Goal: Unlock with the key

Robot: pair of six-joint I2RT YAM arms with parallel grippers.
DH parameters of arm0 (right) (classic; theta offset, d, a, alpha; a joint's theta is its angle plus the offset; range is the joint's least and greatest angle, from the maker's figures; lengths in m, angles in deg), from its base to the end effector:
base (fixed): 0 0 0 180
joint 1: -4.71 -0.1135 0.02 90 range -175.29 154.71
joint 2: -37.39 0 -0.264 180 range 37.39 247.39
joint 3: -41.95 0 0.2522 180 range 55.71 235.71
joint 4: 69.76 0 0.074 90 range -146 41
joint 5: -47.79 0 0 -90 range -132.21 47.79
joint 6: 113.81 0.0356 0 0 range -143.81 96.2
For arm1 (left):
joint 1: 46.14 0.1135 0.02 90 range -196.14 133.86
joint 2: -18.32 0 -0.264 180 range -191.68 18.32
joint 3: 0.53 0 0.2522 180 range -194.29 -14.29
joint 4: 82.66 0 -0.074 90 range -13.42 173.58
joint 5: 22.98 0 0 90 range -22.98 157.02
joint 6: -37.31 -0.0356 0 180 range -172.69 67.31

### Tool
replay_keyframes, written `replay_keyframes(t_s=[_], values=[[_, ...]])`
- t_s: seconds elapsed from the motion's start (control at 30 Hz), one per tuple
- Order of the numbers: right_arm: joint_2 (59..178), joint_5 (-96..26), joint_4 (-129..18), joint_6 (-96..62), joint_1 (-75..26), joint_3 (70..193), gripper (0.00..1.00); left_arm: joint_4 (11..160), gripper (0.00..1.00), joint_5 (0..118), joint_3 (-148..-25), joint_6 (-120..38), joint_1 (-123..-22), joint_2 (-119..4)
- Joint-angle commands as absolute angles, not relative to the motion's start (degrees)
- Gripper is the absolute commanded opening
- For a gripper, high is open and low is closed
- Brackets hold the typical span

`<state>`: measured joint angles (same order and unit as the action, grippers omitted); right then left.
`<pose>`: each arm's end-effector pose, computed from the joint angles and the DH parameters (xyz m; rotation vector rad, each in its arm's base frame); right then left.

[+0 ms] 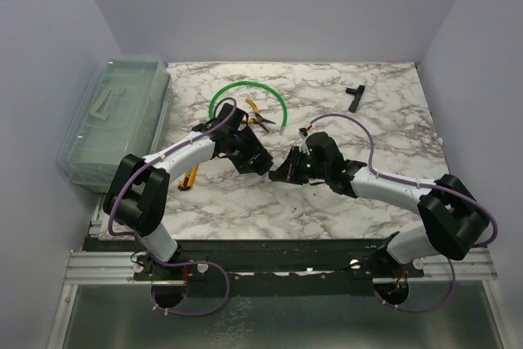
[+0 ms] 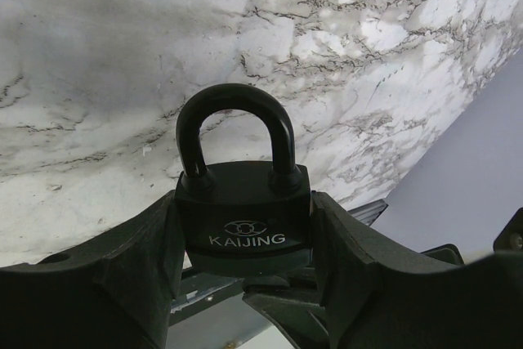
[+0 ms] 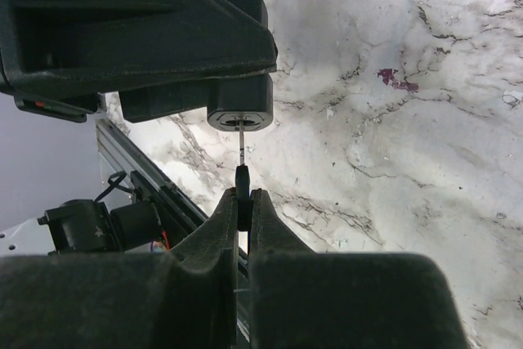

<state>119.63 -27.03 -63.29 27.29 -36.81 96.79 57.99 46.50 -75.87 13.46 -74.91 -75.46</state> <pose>0.2171 0.2047 0.1986 0.0305 2.4024 1.1445 0.2867 -0.1716 0.2063 -0.7761 2.7613 -0.9599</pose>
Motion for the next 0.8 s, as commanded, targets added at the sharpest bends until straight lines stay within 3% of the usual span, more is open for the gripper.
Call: replay_keyframes(t_s=[0.0,0.77], values=[[121.26,-30.89,-64.98,28.02,-36.45,98.9,0.0,59.38,0.0,44.61,-77.35,14.54,-75.88,-75.0],[121.66,-32.37,-65.3,27.8,-36.46,99.53,0.0,59.5,0.0,45.43,-77.3,15.37,-77.26,-73.7]])
